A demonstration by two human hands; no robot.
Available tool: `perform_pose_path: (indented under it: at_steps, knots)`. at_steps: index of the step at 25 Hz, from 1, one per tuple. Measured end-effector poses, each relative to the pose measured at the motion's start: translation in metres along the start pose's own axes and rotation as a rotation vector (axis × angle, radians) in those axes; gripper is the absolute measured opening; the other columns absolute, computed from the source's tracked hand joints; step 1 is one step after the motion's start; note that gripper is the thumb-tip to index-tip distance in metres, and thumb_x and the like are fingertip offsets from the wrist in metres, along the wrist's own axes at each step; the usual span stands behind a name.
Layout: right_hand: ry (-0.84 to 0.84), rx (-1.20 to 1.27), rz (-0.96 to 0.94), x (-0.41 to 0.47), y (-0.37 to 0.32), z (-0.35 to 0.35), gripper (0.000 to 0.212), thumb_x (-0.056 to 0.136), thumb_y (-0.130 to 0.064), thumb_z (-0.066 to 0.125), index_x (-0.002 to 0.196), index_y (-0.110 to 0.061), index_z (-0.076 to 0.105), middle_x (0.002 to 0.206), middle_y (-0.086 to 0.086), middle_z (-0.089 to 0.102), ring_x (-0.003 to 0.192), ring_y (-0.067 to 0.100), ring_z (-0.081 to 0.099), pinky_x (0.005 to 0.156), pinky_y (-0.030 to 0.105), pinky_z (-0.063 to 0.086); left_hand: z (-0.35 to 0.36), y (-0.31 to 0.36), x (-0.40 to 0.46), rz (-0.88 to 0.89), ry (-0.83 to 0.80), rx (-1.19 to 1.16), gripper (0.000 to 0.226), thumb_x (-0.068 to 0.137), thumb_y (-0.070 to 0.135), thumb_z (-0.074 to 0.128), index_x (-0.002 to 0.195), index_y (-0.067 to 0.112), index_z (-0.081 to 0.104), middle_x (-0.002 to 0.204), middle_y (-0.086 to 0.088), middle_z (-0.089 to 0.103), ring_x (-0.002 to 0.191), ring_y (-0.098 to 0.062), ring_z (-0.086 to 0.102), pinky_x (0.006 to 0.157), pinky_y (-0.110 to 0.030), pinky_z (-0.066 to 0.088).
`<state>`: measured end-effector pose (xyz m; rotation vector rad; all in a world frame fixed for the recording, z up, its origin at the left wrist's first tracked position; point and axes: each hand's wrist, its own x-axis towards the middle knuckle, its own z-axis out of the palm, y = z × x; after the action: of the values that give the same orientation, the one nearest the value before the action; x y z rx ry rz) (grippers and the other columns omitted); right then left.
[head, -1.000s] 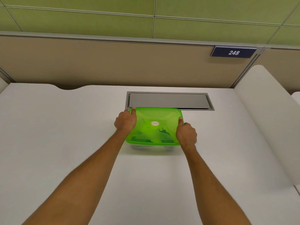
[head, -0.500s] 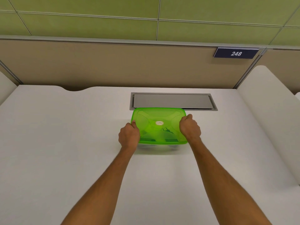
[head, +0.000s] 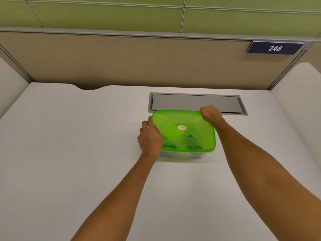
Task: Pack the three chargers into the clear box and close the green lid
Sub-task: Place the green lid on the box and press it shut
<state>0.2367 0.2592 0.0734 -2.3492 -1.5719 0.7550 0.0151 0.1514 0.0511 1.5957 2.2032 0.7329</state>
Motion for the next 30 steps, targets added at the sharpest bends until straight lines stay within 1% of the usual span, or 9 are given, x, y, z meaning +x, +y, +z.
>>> perform_pose_path:
  at_steps: [3, 6, 9, 14, 18, 21, 24, 28, 30]
  knots:
    - [-0.07, -0.031, 0.01, 0.01, 0.003, 0.0, 0.041, 0.093, -0.022, 0.036, 0.113, 0.005, 0.058, 0.125, 0.026, 0.058, 0.11, 0.04, 0.056, 0.087, 0.037, 0.044, 0.002, -0.004, 0.002, 0.172, -0.048, 0.107, 0.048, 0.096, 0.01, 0.037, 0.143, 0.019, 0.036, 0.147, -0.011, 0.037, 0.125, -0.032, 0.042, 0.092, -0.046, 0.041]
    - [-0.095, -0.022, 0.009, 0.012, 0.001, -0.002, 0.036, 0.094, -0.016, 0.034, 0.108, 0.005, 0.059, 0.124, 0.027, 0.057, 0.109, 0.041, 0.057, 0.091, 0.04, 0.045, 0.006, -0.007, 0.007, 0.217, -0.077, 0.136, 0.046, 0.098, 0.014, 0.034, 0.144, 0.018, 0.036, 0.155, -0.012, 0.027, 0.139, -0.028, 0.027, 0.104, -0.045, 0.034]
    - [-0.078, -0.009, 0.019, 0.011, 0.0, 0.0, 0.029, 0.095, -0.012, 0.033, 0.096, 0.0, 0.06, 0.121, 0.026, 0.06, 0.107, 0.039, 0.058, 0.09, 0.039, 0.045, 0.009, -0.01, 0.01, 0.231, -0.08, 0.123, 0.045, 0.099, 0.015, 0.034, 0.144, 0.017, 0.037, 0.156, -0.012, 0.026, 0.14, -0.027, 0.027, 0.107, -0.044, 0.032]
    - [0.03, -0.032, 0.034, 0.014, 0.006, 0.007, 0.027, 0.091, -0.021, 0.038, 0.08, -0.003, 0.055, 0.1, 0.021, 0.068, 0.074, 0.033, 0.06, 0.071, 0.033, 0.047, 0.009, -0.008, 0.008, 0.231, -0.064, 0.077, 0.043, 0.099, 0.016, 0.036, 0.142, 0.017, 0.041, 0.154, -0.012, 0.029, 0.131, -0.032, 0.04, 0.105, -0.043, 0.036]
    - [0.078, 0.02, 0.059, 0.009, 0.006, 0.007, 0.036, 0.091, -0.025, 0.041, 0.103, 0.002, 0.062, 0.11, 0.023, 0.065, 0.09, 0.037, 0.06, 0.076, 0.035, 0.046, 0.009, -0.008, 0.008, 0.231, -0.064, 0.052, 0.043, 0.1, 0.016, 0.034, 0.142, 0.016, 0.04, 0.155, -0.011, 0.028, 0.138, -0.027, 0.032, 0.107, -0.042, 0.032]
    - [0.119, 0.045, 0.057, 0.003, 0.007, 0.007, 0.059, 0.097, -0.046, 0.033, 0.114, 0.004, 0.06, 0.119, 0.025, 0.062, 0.104, 0.039, 0.059, 0.086, 0.041, 0.047, 0.007, -0.008, 0.007, 0.212, -0.084, 0.083, 0.044, 0.1, 0.017, 0.032, 0.144, 0.019, 0.037, 0.156, -0.008, 0.025, 0.14, -0.026, 0.027, 0.108, -0.046, 0.032]
    - [0.177, 0.098, 0.088, -0.005, 0.008, 0.0, 0.074, 0.096, -0.058, 0.025, 0.114, 0.004, 0.061, 0.119, 0.027, 0.062, 0.108, 0.04, 0.059, 0.087, 0.042, 0.046, 0.005, -0.005, 0.007, 0.178, -0.126, 0.132, 0.046, 0.1, 0.02, 0.031, 0.146, 0.022, 0.031, 0.159, -0.005, 0.02, 0.143, -0.026, 0.021, 0.109, -0.05, 0.029]
    - [0.21, 0.079, 0.051, -0.013, 0.007, -0.026, 0.076, 0.096, -0.058, 0.022, 0.104, 0.004, 0.065, 0.108, 0.027, 0.066, 0.1, 0.04, 0.062, 0.086, 0.042, 0.048, -0.001, -0.002, 0.008, 0.168, -0.169, 0.201, 0.047, 0.1, 0.023, 0.031, 0.148, 0.024, 0.026, 0.159, -0.004, 0.016, 0.145, -0.024, 0.012, 0.114, -0.052, 0.02]
    - [0.234, 0.028, -0.034, -0.019, 0.004, -0.048, 0.074, 0.098, -0.056, 0.022, 0.102, 0.004, 0.066, 0.108, 0.027, 0.066, 0.102, 0.041, 0.06, 0.087, 0.042, 0.046, -0.012, -0.001, 0.014, 0.215, -0.172, 0.262, 0.049, 0.1, 0.028, 0.032, 0.148, 0.021, 0.024, 0.16, -0.003, 0.015, 0.146, -0.022, 0.01, 0.114, -0.053, 0.016]
